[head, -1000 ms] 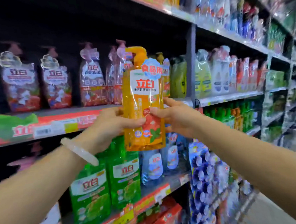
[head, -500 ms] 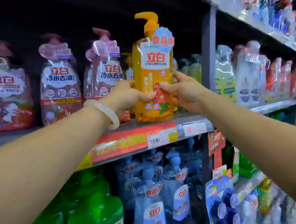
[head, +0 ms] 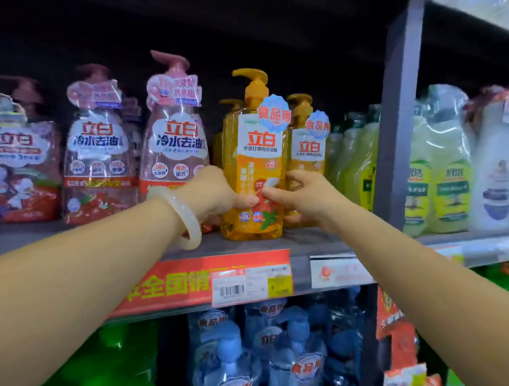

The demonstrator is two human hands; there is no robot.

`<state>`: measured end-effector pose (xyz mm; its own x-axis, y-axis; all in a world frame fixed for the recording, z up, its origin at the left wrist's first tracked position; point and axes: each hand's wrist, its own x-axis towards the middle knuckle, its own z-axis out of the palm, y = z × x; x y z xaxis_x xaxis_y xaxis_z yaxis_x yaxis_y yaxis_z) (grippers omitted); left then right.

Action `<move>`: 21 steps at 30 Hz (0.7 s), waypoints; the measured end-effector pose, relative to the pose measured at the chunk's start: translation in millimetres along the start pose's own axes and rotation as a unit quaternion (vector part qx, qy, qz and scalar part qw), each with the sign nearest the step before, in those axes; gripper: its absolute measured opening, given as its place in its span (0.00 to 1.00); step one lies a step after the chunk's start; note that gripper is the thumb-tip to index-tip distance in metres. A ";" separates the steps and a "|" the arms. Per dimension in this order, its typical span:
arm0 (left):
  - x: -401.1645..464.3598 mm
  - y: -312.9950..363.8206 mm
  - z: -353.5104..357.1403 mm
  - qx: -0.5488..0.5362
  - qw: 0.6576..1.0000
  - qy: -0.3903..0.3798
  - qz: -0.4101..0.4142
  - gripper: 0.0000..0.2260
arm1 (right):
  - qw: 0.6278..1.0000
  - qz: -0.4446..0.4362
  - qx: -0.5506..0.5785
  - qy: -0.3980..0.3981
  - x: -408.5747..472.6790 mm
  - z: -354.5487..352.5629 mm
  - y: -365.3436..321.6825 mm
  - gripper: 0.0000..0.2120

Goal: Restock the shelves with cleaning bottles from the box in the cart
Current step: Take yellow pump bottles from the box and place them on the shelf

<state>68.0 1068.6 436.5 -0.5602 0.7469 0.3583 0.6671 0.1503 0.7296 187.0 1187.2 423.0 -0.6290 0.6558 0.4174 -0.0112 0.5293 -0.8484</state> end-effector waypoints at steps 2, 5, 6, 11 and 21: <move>4.3 3.2 5.9 0.111 0.992 0.061 0.002 0.28 | 0.999 -0.010 -0.051 0.008 3.2 2.6 5.0 0.29; 8.8 5.7 14.5 0.161 0.982 0.092 -0.017 0.27 | 0.989 -0.038 -0.137 0.037 10.1 4.6 6.9 0.26; 9.7 6.7 16.8 0.172 0.980 0.102 -0.022 0.27 | 0.986 -0.039 -0.157 0.045 11.5 5.5 6.4 0.21; 15.5 8.8 24.9 0.175 0.976 0.122 -0.050 0.25 | 0.970 -0.033 -0.229 0.074 19.0 11.1 12.2 0.23; 21.9 4.5 34.4 0.191 0.969 0.148 -0.046 0.25 | 0.947 -0.003 -0.312 0.081 23.6 14.8 15.5 0.21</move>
<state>75.6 1107.9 427.5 -0.7039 0.5097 0.4947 0.7098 0.4782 0.5172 160.5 1202.9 414.9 -0.5032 0.6985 0.5087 0.4789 0.7155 -0.5087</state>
